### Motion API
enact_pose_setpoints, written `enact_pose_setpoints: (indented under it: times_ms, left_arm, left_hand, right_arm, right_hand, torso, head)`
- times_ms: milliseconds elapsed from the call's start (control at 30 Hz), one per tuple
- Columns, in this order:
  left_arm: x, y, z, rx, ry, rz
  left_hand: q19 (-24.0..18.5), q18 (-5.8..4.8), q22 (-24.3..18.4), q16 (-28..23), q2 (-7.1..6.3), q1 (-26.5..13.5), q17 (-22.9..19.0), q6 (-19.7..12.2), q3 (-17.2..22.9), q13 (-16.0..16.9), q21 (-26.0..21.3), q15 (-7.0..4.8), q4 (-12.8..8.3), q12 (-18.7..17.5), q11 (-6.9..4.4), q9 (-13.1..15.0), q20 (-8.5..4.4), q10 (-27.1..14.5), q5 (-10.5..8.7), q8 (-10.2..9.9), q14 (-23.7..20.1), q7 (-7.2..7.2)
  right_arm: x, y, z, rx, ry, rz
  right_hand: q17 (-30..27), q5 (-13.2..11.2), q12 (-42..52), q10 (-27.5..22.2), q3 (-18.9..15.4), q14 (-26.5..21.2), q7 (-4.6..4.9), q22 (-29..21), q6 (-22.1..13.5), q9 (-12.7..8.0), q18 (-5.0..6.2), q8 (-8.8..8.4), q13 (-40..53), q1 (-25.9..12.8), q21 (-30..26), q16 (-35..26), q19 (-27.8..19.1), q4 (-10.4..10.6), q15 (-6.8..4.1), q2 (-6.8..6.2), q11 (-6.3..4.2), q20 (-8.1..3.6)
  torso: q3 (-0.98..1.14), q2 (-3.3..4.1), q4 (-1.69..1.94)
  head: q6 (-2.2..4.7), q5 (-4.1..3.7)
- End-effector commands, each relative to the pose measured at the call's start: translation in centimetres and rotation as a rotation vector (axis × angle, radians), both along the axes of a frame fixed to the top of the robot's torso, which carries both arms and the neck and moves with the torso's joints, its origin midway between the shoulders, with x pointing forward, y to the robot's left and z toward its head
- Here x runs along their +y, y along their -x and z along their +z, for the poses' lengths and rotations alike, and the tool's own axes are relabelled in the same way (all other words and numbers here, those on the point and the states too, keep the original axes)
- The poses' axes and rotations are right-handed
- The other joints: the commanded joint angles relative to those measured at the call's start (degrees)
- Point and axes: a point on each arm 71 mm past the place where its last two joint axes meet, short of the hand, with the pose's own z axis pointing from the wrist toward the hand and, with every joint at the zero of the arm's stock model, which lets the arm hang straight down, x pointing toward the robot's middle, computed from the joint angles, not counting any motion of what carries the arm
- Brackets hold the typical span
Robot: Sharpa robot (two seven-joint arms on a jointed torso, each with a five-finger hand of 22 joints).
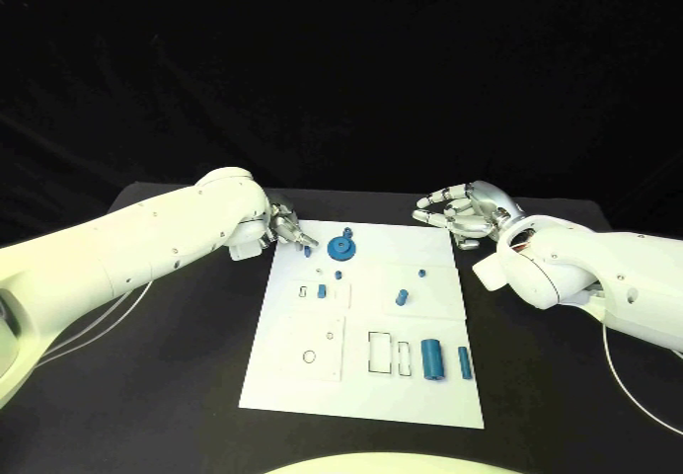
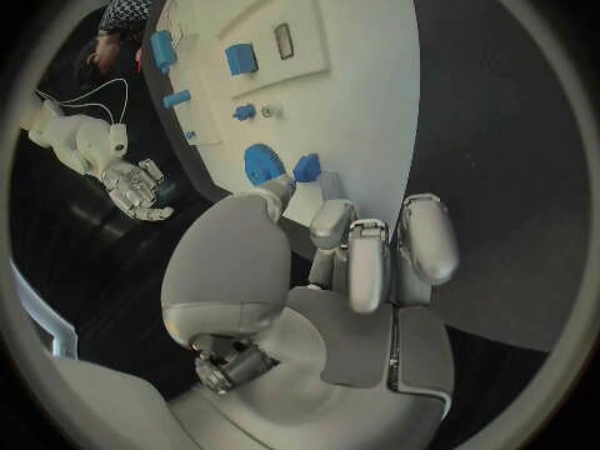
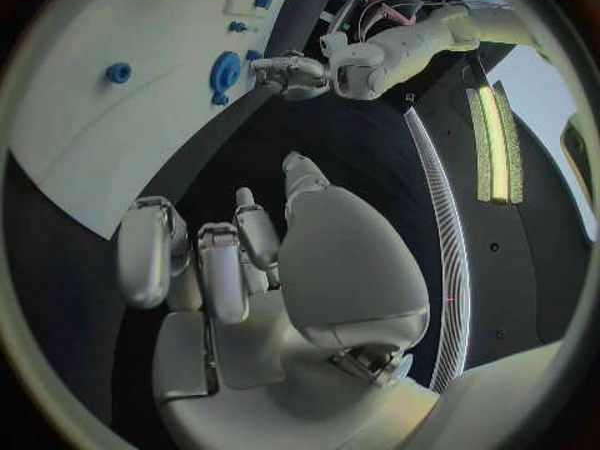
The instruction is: Assemble the parts on the task board
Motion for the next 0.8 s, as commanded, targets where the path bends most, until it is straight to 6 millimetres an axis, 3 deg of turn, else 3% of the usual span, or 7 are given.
enact_pose_setpoints:
  times_ms: [33, 433, 567, 700, 800]
  left_arm:
    - [-0.44, 0.15, -0.09, 0.022, 0.010, -0.028]
    - [-0.42, 0.24, -0.17, 0.034, 0.026, -0.026]
    - [-0.41, 0.27, -0.17, 0.037, 0.033, -0.024]
    - [-0.36, 0.31, -0.17, 0.041, 0.040, -0.023]
    - [-0.33, 0.36, -0.19, 0.046, 0.048, -0.022]
  left_hand:
    - [-0.31, -0.25, 0.02, 0.07, 0.03, 0.56, 12.01, 0.37, 0.01, -0.04, -0.26, 0.23, -0.30, 0.18, -0.14, -0.10, -0.02, -0.34, 0.23, -0.29, 5.21, -0.15]
    - [-0.36, -0.25, 0.00, 0.15, 0.56, 1.65, 12.17, 0.59, 0.35, 0.05, -0.29, 0.24, -0.24, 0.31, -0.18, -0.30, -0.02, -0.29, 0.27, -0.32, 5.26, -0.21]
    - [-0.34, -0.26, 0.10, 0.20, 1.57, 3.81, 12.28, 0.77, 1.45, 0.07, -0.27, 0.15, -0.37, 0.42, -0.31, -0.62, -0.07, -0.17, 0.15, -0.43, 5.29, -0.37]
    - [-0.27, -0.29, 0.32, 0.25, 2.36, 9.37, 12.38, 0.74, 5.59, -0.02, -0.21, -0.10, -1.70, 0.45, -0.64, -0.97, -0.27, -0.13, 0.08, -0.45, 5.32, -0.73]
    - [-0.34, -0.29, 0.31, 0.28, 2.04, 11.76, 12.44, 0.51, 9.33, -0.14, -0.25, -0.11, -2.72, 0.39, -0.63, -1.02, -0.35, -0.10, 0.06, -0.31, 5.33, -0.70]
  right_arm:
    - [0.18, 0.04, 0.04, -0.010, 0.001, 0.017]
    - [0.19, 0.00, 0.05, -0.014, 0.006, 0.017]
    - [0.20, -0.01, 0.05, -0.015, 0.008, 0.017]
    - [0.21, -0.02, 0.04, -0.015, 0.008, 0.018]
    - [0.19, -0.02, 0.04, -0.015, 0.009, 0.017]
  right_hand:
    - [5.64, 0.40, 0.01, -0.12, -0.12, 3.86, -0.05, 2.65, 0.25, -0.07, 0.70, 0.39, -0.05, -0.55, -0.14, -0.36, -0.34, 0.22, -0.10, -0.19, -0.24, -0.08]
    - [5.69, 0.44, 0.08, -0.06, -0.05, 3.88, -0.05, 2.65, 0.25, -0.11, 0.71, 0.42, 0.01, -0.56, -0.18, -0.35, -0.34, 0.19, -0.11, -0.09, -0.25, -0.09]
    - [5.68, 0.45, 0.08, -0.05, -0.03, 3.88, -0.06, 2.68, 0.25, -0.12, 0.70, 0.42, 0.01, -0.55, -0.14, -0.35, -0.32, 0.18, -0.11, -0.07, -0.25, -0.09]
    - [5.68, 0.45, 0.08, -0.05, -0.03, 3.88, -0.06, 2.68, 0.25, -0.12, 0.70, 0.42, 0.01, -0.55, -0.14, -0.35, -0.32, 0.18, -0.11, -0.07, -0.25, -0.09]
    - [5.68, 0.45, 0.08, -0.05, -0.03, 3.88, -0.06, 2.68, 0.25, -0.12, 0.70, 0.42, 0.01, -0.55, -0.14, -0.35, -0.32, 0.18, -0.11, -0.07, -0.25, -0.09]
  torso:
    - [-0.01, -0.02, 0.00]
    - [-0.03, 0.01, -0.01]
    - [-0.03, 0.02, 0.01]
    - [-0.03, -0.01, -0.01]
    - [-0.03, 0.00, -0.03]
  head:
    - [0.06, 0.04]
    - [-0.21, 0.21]
    - [-0.21, 0.19]
    - [-0.21, 0.19]
    - [-0.23, 0.20]
